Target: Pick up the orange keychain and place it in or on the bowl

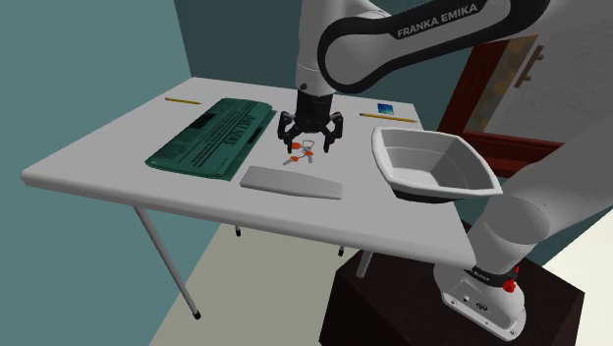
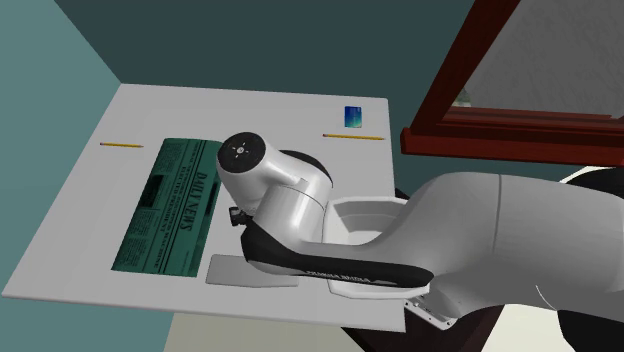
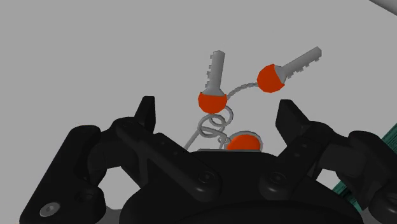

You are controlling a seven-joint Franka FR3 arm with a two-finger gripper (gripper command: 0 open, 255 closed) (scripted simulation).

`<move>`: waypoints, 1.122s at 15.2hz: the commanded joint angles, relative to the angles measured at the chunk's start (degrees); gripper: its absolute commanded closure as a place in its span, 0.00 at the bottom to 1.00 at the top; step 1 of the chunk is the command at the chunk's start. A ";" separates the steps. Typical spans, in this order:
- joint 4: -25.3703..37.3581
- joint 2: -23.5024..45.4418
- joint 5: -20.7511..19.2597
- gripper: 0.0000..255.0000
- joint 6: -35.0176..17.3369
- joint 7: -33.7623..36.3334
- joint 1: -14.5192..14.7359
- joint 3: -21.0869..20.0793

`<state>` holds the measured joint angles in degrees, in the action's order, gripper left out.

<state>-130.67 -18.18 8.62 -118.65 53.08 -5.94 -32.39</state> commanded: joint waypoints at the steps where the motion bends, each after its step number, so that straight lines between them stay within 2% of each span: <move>1: -0.06 0.02 0.00 0.00 -0.09 0.01 0.00 -0.01; 4: -0.05 0.02 0.00 0.00 -0.08 0.01 0.00 -0.01; 5: -0.05 0.02 0.00 1.00 -0.08 0.01 0.00 -0.01; 14: -0.06 0.02 -0.02 1.00 -0.09 0.02 0.05 0.03; 17: 1.71 -0.65 0.07 1.00 2.31 -0.19 0.08 0.48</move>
<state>-129.49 -18.68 8.62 -117.07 52.91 -5.91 -31.97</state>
